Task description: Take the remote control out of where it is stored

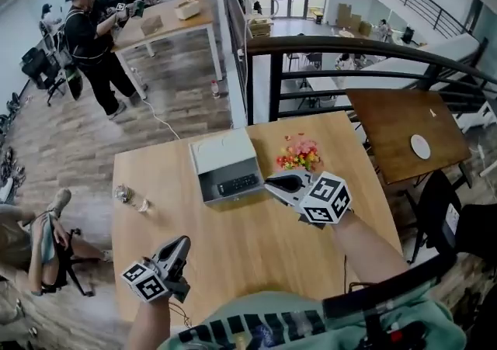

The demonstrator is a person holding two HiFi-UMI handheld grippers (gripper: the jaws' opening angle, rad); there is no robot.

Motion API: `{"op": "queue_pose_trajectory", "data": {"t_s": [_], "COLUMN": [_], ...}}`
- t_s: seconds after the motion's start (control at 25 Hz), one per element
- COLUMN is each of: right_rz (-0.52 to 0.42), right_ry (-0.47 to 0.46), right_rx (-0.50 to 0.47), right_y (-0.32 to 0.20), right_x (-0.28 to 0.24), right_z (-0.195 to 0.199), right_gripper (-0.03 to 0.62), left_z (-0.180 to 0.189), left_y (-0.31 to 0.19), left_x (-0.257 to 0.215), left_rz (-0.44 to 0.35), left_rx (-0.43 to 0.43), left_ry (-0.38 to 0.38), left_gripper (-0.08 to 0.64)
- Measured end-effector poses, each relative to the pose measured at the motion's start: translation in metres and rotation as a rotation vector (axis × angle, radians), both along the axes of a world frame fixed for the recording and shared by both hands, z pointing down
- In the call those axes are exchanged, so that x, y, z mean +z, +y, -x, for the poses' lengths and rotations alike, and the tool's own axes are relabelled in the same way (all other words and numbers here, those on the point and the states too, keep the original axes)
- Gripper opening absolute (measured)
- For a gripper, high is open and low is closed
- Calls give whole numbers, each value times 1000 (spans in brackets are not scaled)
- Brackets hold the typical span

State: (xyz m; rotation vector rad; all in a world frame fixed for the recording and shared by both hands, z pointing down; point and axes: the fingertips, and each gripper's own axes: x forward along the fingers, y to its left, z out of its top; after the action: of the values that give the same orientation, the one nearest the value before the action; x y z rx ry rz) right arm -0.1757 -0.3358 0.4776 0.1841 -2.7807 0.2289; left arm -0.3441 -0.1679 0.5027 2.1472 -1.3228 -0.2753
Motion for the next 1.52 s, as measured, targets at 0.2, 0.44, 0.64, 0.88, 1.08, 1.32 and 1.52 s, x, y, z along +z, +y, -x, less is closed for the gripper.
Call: {"op": "queue_pose_trajectory", "data": {"t_s": [0.2, 0.44, 0.64, 0.88, 1.08, 1.32, 1.52], "right_rz": [-62, -156, -241, -251, -254, -228, -225], "right_ry": [54, 177, 336, 540, 679, 794, 854], "right_rx": [-62, -182, -325, -485, -563, -606, -629], "right_y": [-28, -50, -55, -56, -58, -59, -60], "right_x": [5, 17, 52, 114, 165, 223, 255], "right_z": [20, 56, 84, 102, 113, 119, 122], "right_gripper": [26, 96, 139, 195, 199, 235, 235], "left_z": [8, 16, 36, 49, 54, 56, 58], "left_y": [-10, -24, -41, -61, -72, -87, -95], "left_x": [15, 34, 49, 72, 97, 119, 135], "left_rz": [11, 37, 38, 56, 78, 94, 107], "left_rx": [-32, -35, -58, -63, -57, -32, -19], "left_ry": [9, 12, 11, 12, 31, 36, 43], "left_gripper": [3, 3, 3, 3, 3, 3, 3]}}
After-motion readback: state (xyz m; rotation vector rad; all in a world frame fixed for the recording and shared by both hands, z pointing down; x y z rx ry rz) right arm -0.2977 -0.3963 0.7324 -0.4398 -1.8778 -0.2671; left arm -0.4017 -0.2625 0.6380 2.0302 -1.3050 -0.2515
